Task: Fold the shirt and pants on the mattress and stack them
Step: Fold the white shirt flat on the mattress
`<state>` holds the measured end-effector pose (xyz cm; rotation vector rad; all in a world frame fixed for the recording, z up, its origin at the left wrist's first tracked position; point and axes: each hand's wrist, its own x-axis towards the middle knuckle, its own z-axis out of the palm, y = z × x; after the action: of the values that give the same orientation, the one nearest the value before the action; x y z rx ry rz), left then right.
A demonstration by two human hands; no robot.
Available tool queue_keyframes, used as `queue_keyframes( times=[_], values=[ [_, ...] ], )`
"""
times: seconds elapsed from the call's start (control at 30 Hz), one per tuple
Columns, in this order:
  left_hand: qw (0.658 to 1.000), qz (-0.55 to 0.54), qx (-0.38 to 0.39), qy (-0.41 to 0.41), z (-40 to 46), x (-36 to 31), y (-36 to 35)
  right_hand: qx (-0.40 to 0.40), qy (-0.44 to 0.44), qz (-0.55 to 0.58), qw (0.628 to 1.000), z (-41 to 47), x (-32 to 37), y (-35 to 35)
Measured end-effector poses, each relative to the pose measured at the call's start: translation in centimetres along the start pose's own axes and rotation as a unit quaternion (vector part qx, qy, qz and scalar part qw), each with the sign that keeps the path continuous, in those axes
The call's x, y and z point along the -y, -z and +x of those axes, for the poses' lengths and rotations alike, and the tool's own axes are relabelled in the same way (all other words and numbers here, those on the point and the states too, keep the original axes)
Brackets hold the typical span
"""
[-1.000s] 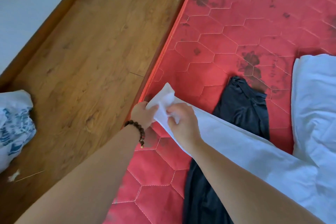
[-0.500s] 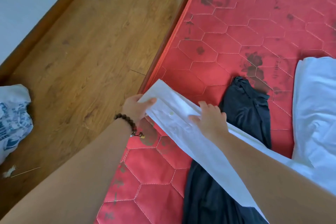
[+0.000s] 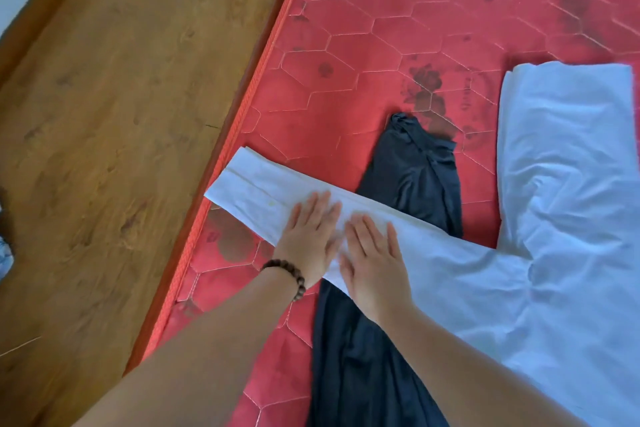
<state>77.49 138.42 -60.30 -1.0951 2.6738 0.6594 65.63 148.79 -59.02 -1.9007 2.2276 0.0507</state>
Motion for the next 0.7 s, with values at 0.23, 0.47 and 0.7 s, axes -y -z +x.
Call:
queue_keyframes(
  times=[0.23, 0.47, 0.7],
  values=[
    [0.989, 0.125, 0.011, 0.078, 0.3, -1.2, -1.6, 0.039, -0.158, -0.024, 0.986, -8.7, -10.6, -0.9],
    [0.990, 0.055, -0.093, -0.086, -0.5, -12.5, -3.1, -0.021, -0.182, 0.013, 0.983, -13.2, -13.4, -0.6],
    [0.972, 0.184, 0.004, -0.148, -0.5, -15.7, -7.3, -0.017, -0.135, 0.075, 0.988, -15.1, -13.5, -2.9]
  ],
)
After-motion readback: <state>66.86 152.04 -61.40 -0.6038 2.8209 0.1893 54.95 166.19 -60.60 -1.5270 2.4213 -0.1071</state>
